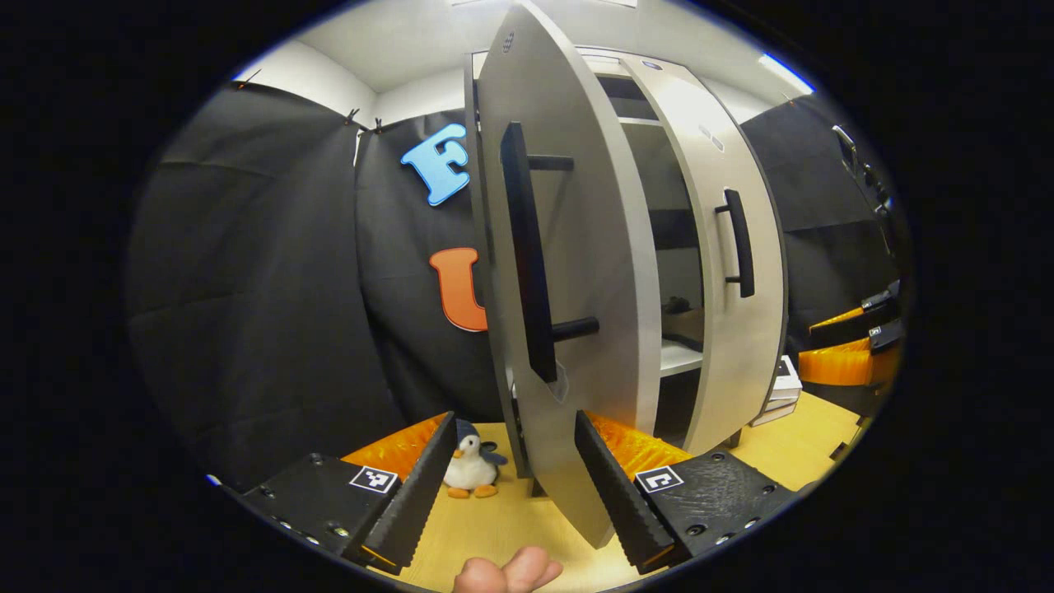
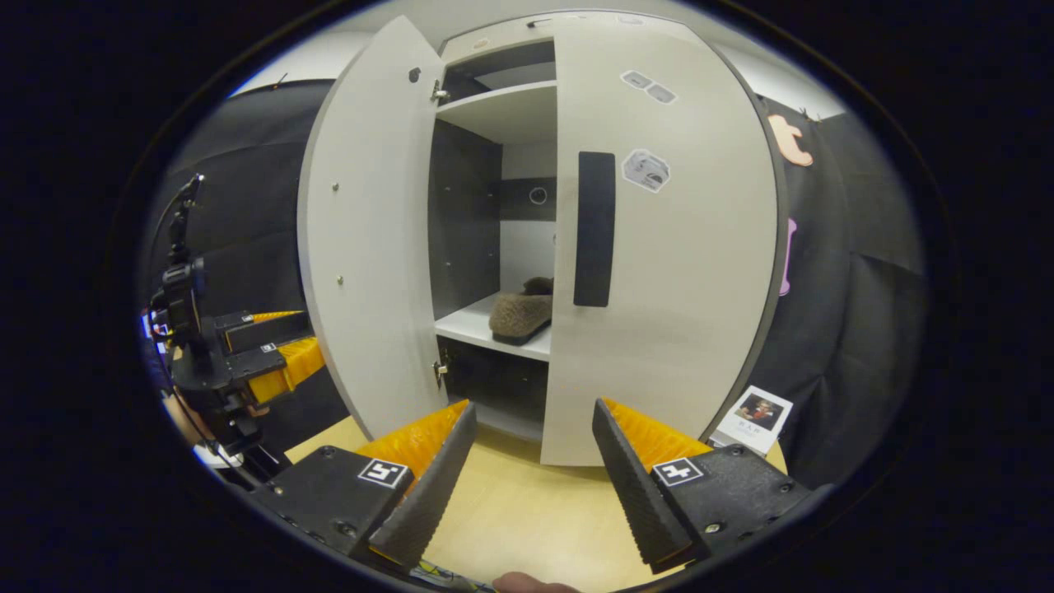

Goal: Grab one shoe with the right hand and put it into the shoe cabinet, grab the other shoe with the left hand and put it into the shoe cabinet; then close the right door with the right hand and the left door with the left hand.

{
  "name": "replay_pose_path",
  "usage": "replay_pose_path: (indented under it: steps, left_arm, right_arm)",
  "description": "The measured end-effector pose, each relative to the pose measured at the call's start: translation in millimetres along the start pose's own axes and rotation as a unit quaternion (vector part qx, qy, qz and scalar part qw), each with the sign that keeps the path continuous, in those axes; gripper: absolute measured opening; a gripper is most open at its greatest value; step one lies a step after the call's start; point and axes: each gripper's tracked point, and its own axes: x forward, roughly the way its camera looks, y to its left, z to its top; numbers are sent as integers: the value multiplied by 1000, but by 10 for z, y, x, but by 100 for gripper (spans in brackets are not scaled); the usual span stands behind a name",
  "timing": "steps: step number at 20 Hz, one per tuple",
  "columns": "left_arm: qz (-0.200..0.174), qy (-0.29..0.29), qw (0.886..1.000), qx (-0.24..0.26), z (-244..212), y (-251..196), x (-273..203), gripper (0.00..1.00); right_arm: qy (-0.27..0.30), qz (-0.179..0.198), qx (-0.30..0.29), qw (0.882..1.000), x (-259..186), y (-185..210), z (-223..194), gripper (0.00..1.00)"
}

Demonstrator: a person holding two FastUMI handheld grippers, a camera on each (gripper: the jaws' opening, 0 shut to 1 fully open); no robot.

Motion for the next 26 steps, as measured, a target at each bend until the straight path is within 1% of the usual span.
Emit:
replay_pose_path:
  steps: [4,9,12,13,14,15,17,18,19,20,22,26]
  left_arm:
    - [-5,-4,1000,9,43,-134,72,89]
    - [-33,6,999,-22,26,-513,204,89]
    - [-45,7,999,-26,0,-715,98,96]
    - [-48,7,998,-25,-6,-766,37,96]
    - [-51,9,998,-24,-24,-814,-30,89]
    - [-52,6,998,-21,-19,-840,-101,96]
    - [-41,2,999,-19,14,-845,-224,96]
    - [-35,1,999,-20,27,-847,-285,100]
    - [-25,1,999,-23,46,-837,-338,96]
    - [-24,0,999,-29,68,-847,-390,96]
    - [-26,-1,999,-36,124,-875,-447,96]
    - [-28,-7,999,-36,201,-842,-477,96]
  right_arm:
    - [2,1,0,1000,-17,-38,-15,93]
    - [2,2,1,1000,-67,-54,-56,93]
    - [0,3,2,1000,-110,-57,-83,93]
    - [-1,1,3,1000,-135,-65,-95,93]
    - [-1,0,6,1000,-153,-74,-111,93]
    - [-3,-3,9,1000,-185,-75,-126,93]
    - [-12,-16,14,1000,-243,-107,-124,93]
    - [-23,-27,14,999,-286,-125,-108,93]
    - [-34,-41,11,999,-345,-163,-86,93]
    - [-45,-52,7,998,-378,-185,-77,90]
    - [-58,-68,4,996,-460,-221,-80,93]
    - [-63,-83,19,994,-540,-308,-90,94]
